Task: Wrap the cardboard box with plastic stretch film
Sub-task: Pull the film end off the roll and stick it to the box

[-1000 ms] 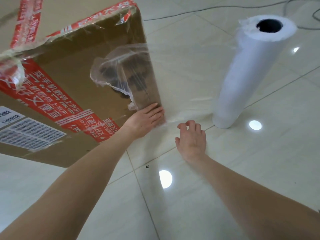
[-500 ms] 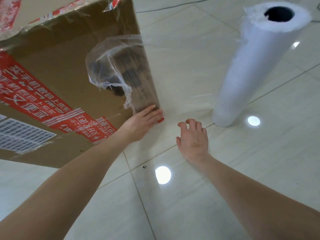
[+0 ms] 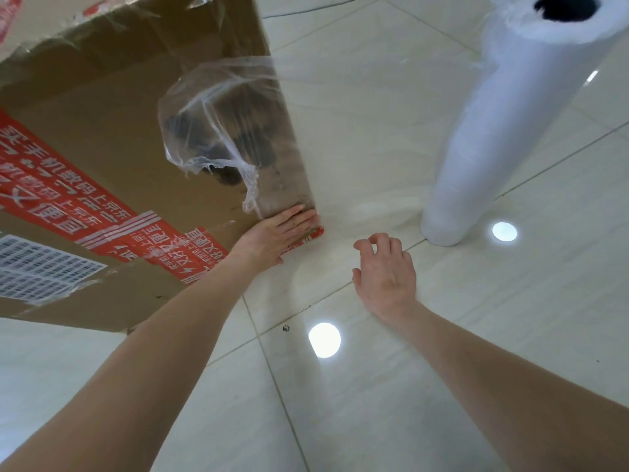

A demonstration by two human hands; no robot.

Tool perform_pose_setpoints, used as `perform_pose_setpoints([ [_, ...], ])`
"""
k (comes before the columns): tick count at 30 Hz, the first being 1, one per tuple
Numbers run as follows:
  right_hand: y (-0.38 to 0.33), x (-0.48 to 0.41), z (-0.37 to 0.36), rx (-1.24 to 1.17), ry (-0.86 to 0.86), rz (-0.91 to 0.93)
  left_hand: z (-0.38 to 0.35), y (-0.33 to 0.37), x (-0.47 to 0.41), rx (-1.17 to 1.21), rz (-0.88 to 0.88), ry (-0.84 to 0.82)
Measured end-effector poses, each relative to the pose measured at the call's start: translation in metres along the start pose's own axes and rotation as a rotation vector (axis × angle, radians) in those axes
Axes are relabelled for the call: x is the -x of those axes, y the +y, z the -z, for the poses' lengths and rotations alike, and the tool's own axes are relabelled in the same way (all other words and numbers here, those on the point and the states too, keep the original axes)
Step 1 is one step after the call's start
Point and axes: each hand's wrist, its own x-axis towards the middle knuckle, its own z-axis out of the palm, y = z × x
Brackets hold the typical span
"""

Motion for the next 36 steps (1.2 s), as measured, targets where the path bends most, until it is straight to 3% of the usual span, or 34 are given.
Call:
perform_pose_setpoints([
  [6,-0.003,-0.003,0.002,-0.023,-0.004,-0.009,-0.008,-0.006,0.013,-0.076,-0.04,0.079],
  [12,-0.005,0.001,-0.002,-0.022,-0.009,0.015,-0.002,-0.002,0.013,-0.094,-0.042,0.019],
  [21,-0.018,0.002,0.02,-0.029,0.061,0.028,0.026,-0.018,0.025,0.234,0.001,0.006],
  [25,-0.025,0.004,0.037,-0.027,0.075,0.047,0.038,-0.068,0.041,0.302,0.178,0.158],
  [30,-0.04,0.002,0.08,-0.037,0.159,0.098,0.054,-0.087,0.073,0.268,0.201,0.051],
  [36,-0.051,-0.005,0.136,-0.011,0.227,0.182,0.088,-0.139,0.082,0.287,0.478,0.28],
])
